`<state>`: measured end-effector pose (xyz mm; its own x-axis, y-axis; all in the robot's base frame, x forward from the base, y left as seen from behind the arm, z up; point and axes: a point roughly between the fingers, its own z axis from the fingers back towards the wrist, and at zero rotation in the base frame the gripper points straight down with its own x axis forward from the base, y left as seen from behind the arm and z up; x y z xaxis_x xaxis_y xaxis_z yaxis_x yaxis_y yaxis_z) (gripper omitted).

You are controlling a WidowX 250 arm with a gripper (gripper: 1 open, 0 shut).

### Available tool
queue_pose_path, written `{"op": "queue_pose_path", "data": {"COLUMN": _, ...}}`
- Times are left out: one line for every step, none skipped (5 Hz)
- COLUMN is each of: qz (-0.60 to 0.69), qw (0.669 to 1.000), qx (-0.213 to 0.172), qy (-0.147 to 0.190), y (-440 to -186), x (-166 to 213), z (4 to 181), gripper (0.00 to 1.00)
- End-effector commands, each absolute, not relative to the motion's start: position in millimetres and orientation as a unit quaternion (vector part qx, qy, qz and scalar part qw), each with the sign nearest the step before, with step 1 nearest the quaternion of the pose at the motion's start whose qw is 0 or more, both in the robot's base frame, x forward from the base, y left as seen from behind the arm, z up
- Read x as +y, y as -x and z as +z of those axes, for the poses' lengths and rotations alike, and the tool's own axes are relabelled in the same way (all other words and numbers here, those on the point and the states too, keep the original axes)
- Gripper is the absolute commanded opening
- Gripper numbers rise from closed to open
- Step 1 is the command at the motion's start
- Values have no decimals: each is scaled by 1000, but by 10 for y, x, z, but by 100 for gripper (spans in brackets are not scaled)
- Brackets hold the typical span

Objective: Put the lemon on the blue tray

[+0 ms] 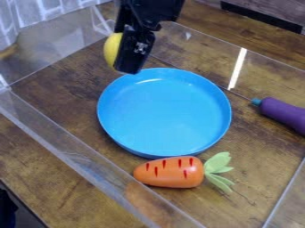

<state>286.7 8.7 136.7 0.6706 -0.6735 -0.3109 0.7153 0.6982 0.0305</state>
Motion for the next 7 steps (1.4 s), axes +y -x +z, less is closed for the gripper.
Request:
{"op": "queue_pose_path", "data": {"qz": -388, "qw": 911, "qx": 112, "qy": -85, "y": -2838, "x": -41, "z": 1525, "gripper": 0}}
{"op": "queue_pose_path", "data": {"qz": -385, "qw": 911, "qx": 117, "qy": -85, "y": -2843, "x": -50, "z": 1447, "gripper": 100}}
{"op": "queue_pose_path", "data": {"qz": -385, "qw": 912, "qx": 116, "qy": -81, "y": -2874, "x": -72, "z": 1331, "gripper": 100}}
{"op": "queue_pose_path", "data": {"qz": -390, "qw": 911, "qx": 113, "qy": -76, "y": -2849, "x": -111, "z": 1214, "gripper": 100}}
{"op": "queue_pose_path", "data": {"qz": -388, "qw": 912, "qx": 113, "qy": -73, "y": -2820, "x": -124, "z": 1092, "gripper": 100}}
{"op": "queue_pose_path", "data": {"qz": -387, "qw": 913, "qx": 110, "qy": -71, "y": -2835, "x": -98, "z": 1043, "gripper": 100}}
{"op": "queue_pose_path", "data": {"qz": -385, "qw": 914, "qx": 105, "qy": -69, "y": -2856, "x": -74, "z": 1027, "gripper": 100}}
